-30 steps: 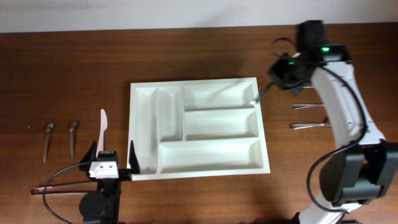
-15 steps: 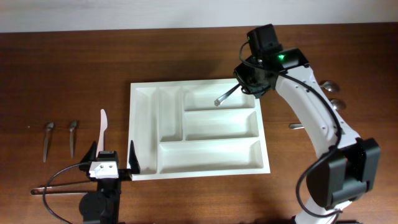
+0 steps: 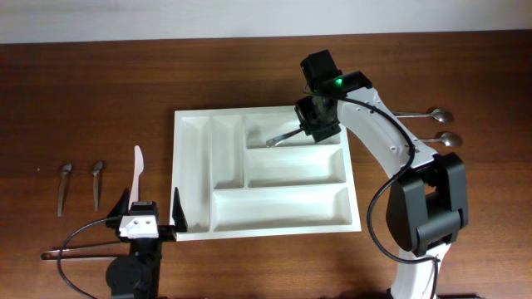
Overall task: Pack container
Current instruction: 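Lift the fork and carry it into the tray's upper compartment, then open the right gripper and withdraw it back to the cutlery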
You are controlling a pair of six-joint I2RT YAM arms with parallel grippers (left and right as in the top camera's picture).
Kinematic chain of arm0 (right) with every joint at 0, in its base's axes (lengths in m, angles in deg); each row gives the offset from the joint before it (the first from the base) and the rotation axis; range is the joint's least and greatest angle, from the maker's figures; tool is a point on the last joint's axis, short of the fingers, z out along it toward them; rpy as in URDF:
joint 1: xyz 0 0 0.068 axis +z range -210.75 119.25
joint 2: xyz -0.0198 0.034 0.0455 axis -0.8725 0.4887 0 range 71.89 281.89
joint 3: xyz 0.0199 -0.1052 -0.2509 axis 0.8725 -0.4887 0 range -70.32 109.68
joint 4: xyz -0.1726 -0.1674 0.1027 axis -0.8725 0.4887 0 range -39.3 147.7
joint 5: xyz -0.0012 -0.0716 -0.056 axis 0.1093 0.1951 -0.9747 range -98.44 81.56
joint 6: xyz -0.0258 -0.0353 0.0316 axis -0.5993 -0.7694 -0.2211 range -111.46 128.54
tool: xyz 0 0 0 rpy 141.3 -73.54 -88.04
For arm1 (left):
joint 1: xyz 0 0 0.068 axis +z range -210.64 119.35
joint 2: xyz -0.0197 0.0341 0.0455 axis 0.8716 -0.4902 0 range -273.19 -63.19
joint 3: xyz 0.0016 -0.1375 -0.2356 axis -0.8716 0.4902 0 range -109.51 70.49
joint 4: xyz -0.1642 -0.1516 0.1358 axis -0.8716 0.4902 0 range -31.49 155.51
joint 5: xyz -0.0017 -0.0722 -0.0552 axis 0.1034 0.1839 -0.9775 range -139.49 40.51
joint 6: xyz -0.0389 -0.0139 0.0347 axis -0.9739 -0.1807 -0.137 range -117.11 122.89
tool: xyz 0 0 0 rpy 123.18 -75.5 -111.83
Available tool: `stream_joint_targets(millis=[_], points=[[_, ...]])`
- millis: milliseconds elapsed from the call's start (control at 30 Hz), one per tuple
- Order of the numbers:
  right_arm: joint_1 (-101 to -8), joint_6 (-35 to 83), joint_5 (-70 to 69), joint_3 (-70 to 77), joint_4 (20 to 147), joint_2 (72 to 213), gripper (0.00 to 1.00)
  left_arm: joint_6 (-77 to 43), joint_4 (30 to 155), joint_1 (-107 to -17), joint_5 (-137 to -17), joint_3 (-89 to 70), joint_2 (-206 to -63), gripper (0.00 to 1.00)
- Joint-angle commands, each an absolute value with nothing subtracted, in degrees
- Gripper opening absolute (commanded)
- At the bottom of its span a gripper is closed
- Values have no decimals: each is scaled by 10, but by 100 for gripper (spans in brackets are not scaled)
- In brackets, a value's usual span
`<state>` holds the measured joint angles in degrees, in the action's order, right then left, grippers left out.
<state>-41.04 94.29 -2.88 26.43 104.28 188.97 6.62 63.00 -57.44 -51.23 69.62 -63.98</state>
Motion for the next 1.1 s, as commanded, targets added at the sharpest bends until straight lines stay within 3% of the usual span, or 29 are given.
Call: stream_joint_targets(millis=[0,300,433,567,800,900,967,1067], points=[[-407,1008,-22,273,1032,1895,9,77,630,-571,-517,700,-635,99],[-405,1026,-15,273,1024,1904,11,77,630,-571,-517,700,-635,99],[-405,1025,-15,273,1021,1912,18,77,630,-571,-517,700,-635,99],[-406,1009,-16,273,1008,1912,32,77,630,-571,-517,700,-635,99],[-445,883,-9,314,983,1910,56,77,630,-571,-517,700,-635,99],[-478,835,6,347,991,1909,74,77,630,-571,-517,700,-635,99],[-510,817,21,374,1021,1909,95,77,630,-571,-517,700,-635,99],[-563,811,25,390,1090,1909,100,77,630,-571,-517,700,-635,99]])
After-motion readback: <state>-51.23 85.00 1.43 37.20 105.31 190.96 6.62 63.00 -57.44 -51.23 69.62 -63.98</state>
